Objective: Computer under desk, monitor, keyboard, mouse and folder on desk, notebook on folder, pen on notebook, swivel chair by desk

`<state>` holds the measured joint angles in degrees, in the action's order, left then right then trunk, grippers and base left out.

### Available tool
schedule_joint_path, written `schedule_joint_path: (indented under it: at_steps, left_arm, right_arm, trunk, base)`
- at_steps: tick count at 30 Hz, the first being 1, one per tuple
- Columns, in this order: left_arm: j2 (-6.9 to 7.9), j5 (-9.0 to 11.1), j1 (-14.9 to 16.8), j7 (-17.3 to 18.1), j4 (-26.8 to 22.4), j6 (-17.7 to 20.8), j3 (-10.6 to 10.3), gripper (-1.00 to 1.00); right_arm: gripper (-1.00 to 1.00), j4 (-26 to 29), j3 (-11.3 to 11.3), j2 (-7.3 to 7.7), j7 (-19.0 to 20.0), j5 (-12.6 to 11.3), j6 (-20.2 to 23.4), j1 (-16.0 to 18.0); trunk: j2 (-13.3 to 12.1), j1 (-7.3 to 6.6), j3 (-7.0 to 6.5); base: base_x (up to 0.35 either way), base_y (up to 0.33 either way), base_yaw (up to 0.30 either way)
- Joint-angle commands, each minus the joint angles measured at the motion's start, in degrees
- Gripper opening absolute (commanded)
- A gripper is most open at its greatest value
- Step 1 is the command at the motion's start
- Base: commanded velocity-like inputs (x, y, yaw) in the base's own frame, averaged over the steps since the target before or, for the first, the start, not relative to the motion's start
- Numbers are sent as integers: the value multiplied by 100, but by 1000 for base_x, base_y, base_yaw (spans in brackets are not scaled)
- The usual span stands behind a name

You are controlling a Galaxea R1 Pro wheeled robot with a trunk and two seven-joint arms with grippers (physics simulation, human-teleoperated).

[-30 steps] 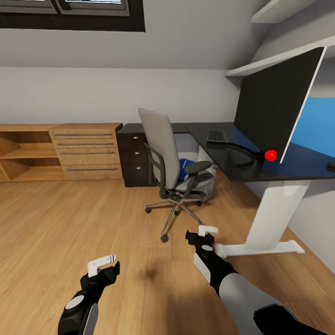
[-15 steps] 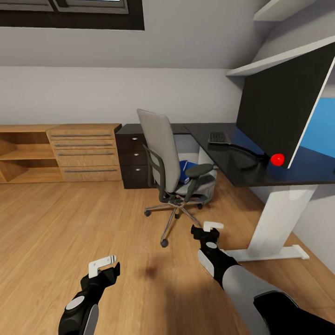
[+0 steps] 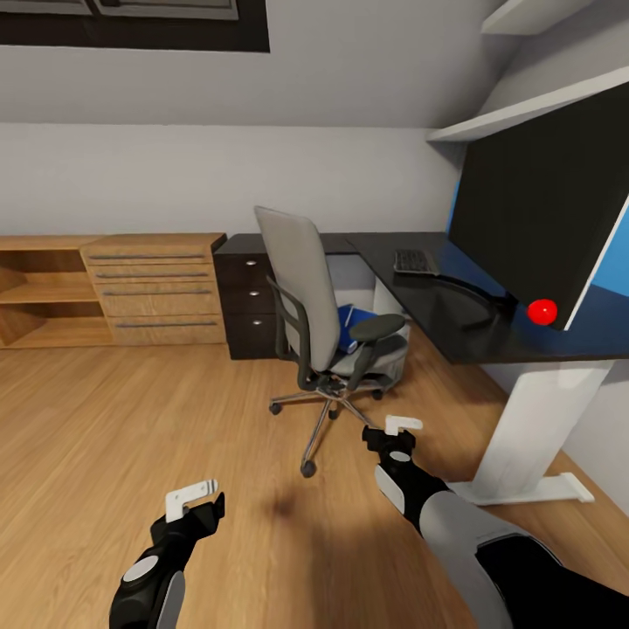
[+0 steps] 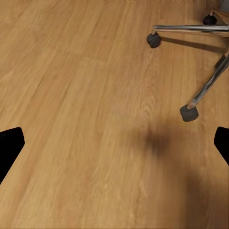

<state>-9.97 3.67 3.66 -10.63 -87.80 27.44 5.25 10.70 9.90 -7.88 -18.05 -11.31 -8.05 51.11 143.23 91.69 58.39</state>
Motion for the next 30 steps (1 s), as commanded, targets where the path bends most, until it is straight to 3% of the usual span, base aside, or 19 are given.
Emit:
schedule_joint_path:
  at_steps: [1, 13, 30]
  left_arm:
    - [-3, 41, 3, -27, -6, 28, 2, 100]
    - [-3, 40, 3, -27, 0, 28, 2, 100]
    - [-3, 52, 3, -18, 3, 25, 1, 100]
  right_arm:
    - [100, -6, 49, 7, -23, -62, -26, 5]
    - [100, 18, 23, 200, -147, -106, -66, 5]
    - [100, 40, 21, 217, -155, -108, -161, 5]
  trunk:
    - [2, 1, 6]
    - [2, 1, 6]
    - [2, 1, 6]
  base:
    - [160, 0, 0]
    - [120, -31, 0]
    - [129, -1, 0]
